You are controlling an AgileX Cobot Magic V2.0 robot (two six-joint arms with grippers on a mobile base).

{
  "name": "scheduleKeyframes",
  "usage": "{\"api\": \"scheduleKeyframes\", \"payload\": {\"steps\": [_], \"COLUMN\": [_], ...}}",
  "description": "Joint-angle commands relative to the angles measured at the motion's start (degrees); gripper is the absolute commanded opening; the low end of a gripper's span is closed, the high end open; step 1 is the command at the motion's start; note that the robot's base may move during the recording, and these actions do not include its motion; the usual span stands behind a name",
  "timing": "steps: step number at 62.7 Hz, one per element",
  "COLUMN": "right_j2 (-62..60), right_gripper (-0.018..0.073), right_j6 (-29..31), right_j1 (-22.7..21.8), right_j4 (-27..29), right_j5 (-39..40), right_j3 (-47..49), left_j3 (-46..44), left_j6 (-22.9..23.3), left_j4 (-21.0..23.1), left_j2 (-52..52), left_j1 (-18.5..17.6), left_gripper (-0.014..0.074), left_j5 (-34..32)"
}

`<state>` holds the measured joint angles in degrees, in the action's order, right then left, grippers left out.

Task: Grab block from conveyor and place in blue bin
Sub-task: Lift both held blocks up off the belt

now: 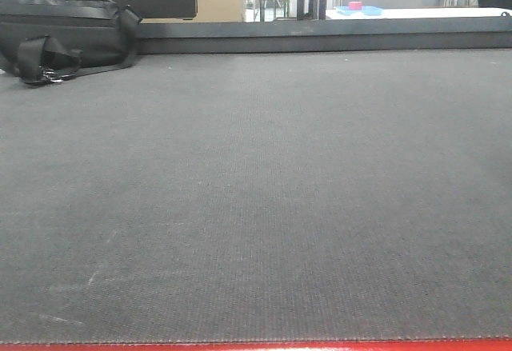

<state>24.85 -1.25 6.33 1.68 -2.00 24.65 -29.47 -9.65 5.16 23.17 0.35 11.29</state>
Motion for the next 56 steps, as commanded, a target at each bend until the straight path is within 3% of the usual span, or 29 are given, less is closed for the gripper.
{"api": "scheduleKeyframes", "payload": {"steps": [1, 56], "right_j2": [-3.0, -6.8], "right_gripper": [-0.0162, -0.0162], "right_j6": [0.4, 0.4], "right_j1": [0.1, 0.1], "right_j4": [-0.3, -0.3], "right_j5": [0.0, -0.6], "right_j3": [-0.1, -0.1], "left_j3": [0.0, 0.0], "left_j6": [0.2, 0.2], "left_j4": [1.4, 2.1], "left_j2": [-2.4, -4.4], "left_j1": [0.1, 0.1], "left_gripper": [-0.0111, -0.0111], "left_j5": [0.9, 1.5]}}
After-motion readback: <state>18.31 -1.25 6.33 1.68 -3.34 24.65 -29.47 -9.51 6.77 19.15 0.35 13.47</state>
